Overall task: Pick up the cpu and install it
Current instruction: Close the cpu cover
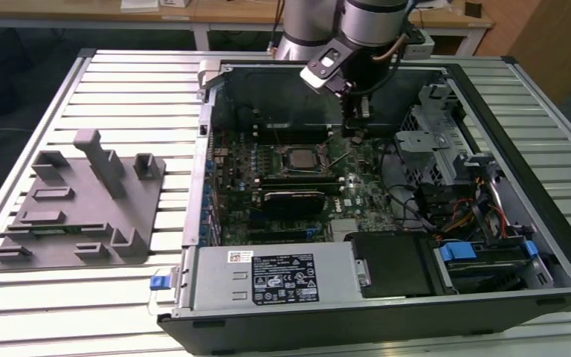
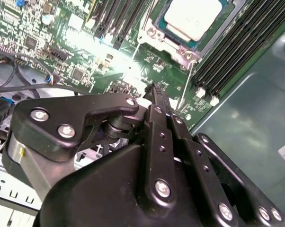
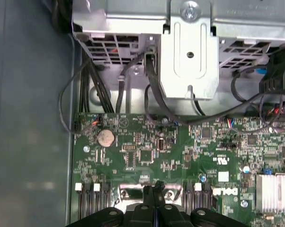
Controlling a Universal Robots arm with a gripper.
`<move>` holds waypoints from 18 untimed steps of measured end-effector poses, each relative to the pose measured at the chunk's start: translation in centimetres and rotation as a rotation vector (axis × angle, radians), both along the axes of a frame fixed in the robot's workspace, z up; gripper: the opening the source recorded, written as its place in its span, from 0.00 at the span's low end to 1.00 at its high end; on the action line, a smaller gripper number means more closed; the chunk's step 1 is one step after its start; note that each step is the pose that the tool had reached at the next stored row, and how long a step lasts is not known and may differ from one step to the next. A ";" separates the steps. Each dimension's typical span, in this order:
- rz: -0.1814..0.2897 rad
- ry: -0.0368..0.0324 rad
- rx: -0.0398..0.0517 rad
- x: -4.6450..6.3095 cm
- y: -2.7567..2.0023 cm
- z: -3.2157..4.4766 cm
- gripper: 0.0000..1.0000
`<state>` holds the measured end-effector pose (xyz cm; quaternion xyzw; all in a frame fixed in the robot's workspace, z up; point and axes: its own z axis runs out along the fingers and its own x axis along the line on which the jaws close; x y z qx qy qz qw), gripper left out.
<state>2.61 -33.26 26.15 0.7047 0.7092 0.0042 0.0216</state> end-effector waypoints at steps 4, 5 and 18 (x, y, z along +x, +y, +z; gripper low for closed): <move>0.000 0.0000 0.0000 0.6 0.00 0.00 0.11; 0.000 0.0001 0.0000 0.8 0.00 0.00 0.11; -0.022 0.0001 0.0000 2.2 0.00 -0.52 0.11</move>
